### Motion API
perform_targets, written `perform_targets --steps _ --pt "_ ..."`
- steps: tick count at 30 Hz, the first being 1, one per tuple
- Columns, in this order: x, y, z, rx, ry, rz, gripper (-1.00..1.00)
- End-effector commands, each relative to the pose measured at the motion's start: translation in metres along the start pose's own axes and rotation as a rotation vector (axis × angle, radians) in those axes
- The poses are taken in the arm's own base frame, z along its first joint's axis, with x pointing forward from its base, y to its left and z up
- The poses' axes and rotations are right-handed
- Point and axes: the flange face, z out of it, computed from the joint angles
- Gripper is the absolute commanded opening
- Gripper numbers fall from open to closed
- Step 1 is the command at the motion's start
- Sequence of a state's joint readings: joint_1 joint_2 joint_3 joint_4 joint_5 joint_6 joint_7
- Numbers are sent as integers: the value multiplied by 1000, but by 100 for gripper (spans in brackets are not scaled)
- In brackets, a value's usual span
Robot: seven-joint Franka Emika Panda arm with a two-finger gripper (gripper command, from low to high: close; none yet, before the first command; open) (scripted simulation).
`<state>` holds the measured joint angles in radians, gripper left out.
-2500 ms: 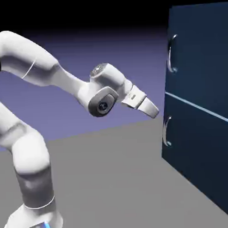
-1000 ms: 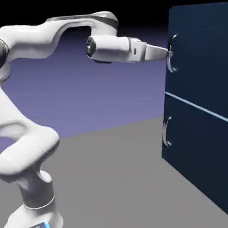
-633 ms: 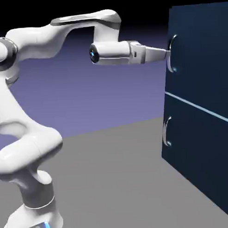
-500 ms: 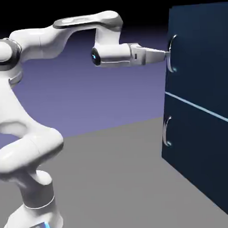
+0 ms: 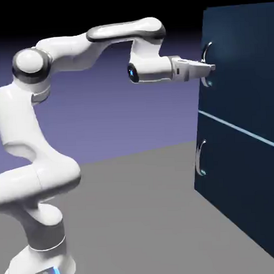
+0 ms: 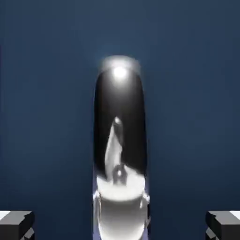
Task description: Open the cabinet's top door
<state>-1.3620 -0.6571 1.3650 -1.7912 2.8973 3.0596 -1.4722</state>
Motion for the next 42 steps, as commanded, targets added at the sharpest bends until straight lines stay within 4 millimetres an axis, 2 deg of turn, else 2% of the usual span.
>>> perform_targets --steps 1,9,22,31,42 --pt "1 1 -5 7 -7 0 -100" --pt "10 10 -41 58 -58 0 -100" --pt "23 24 -85 122 -123 0 -100" --pt "44 45 -139 204 -205 1 -100" --pt "83 83 -210 324 -325 1 -100"
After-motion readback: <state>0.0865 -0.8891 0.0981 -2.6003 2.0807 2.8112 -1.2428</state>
